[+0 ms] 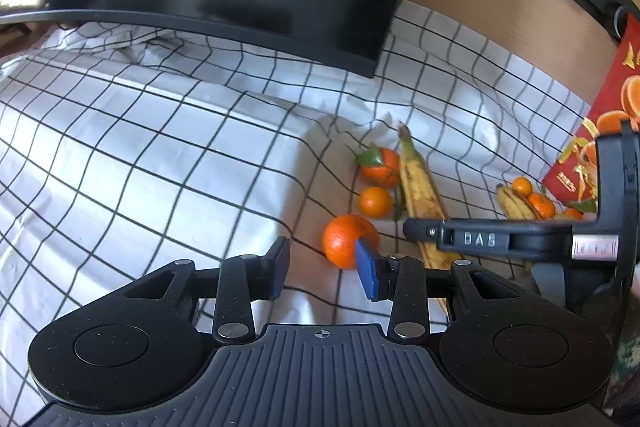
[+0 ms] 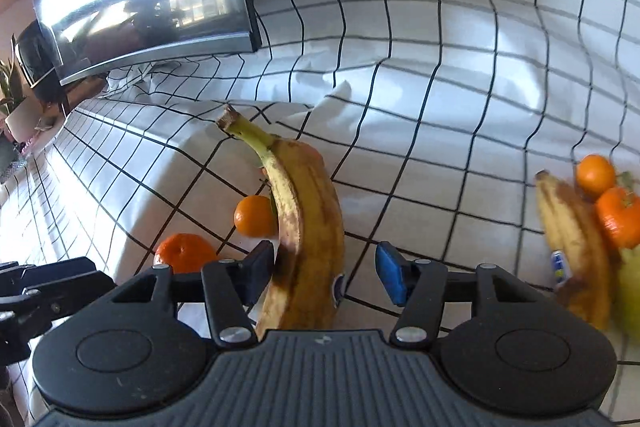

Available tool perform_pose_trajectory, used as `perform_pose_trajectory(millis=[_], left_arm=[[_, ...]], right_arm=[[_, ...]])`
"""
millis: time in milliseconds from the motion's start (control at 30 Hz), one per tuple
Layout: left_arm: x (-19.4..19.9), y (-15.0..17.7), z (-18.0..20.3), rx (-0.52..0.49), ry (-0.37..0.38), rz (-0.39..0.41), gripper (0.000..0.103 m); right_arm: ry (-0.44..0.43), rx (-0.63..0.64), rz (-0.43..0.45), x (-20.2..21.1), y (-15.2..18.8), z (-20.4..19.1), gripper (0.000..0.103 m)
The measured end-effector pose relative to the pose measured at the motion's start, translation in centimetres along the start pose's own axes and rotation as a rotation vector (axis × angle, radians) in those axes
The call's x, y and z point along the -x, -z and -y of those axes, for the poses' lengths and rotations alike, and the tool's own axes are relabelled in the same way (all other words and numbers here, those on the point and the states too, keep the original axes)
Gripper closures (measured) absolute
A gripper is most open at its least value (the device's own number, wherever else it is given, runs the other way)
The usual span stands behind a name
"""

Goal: Organize fruits
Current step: 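Grasp a tangerine with the left gripper while the right gripper grasps a yellow banana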

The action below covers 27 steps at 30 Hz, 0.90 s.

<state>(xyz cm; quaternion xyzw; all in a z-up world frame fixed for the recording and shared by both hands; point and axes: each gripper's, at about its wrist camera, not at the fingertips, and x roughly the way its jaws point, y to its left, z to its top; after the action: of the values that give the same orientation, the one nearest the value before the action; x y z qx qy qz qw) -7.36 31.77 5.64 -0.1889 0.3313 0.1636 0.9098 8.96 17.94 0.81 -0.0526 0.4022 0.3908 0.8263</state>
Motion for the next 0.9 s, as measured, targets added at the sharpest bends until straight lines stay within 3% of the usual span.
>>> perform_pose_trajectory(millis=[67,100,133,167,300,567,900], left_arm=[[-0.3,-0.4,-0.3,-0.003,0.001,-0.002,0.063],[-0.5,-0.6,-0.2,-0.013,0.004,-0.005,0.063],[-0.7,-0.8,-0.1,-0.030,0.010,-0.012,0.063],[-1.0,-0.9,0.1,-0.050,0.018,-0.019,0.063],[-2.4,-1.0,1.6,-0.137,0.026,-0.044,0.063],[-5.0,-1.1,4.1,-0.252,-0.035,-0.072,0.062],[-6.0,-1.4,3.6,-0.273,-0.045,-0.096,0.055]], right_arm=[[0.003,0.014,0.013,-0.1,0.0,-0.6,0.046],[0.006,0.021,0.014,-0.2,0.0,-0.8,0.050],[0.011,0.028,0.012,-0.2,0.0,-1.0,0.062],[0.014,0.032,0.005,-0.2,-0.1,-1.1,0.064],[0.033,0.027,-0.017,0.6,-0.3,-0.4,0.065],[0.196,0.039,-0.029,2.3,-0.3,2.2,0.065],[0.192,0.083,0.037,2.3,-0.3,1.2,0.065]])
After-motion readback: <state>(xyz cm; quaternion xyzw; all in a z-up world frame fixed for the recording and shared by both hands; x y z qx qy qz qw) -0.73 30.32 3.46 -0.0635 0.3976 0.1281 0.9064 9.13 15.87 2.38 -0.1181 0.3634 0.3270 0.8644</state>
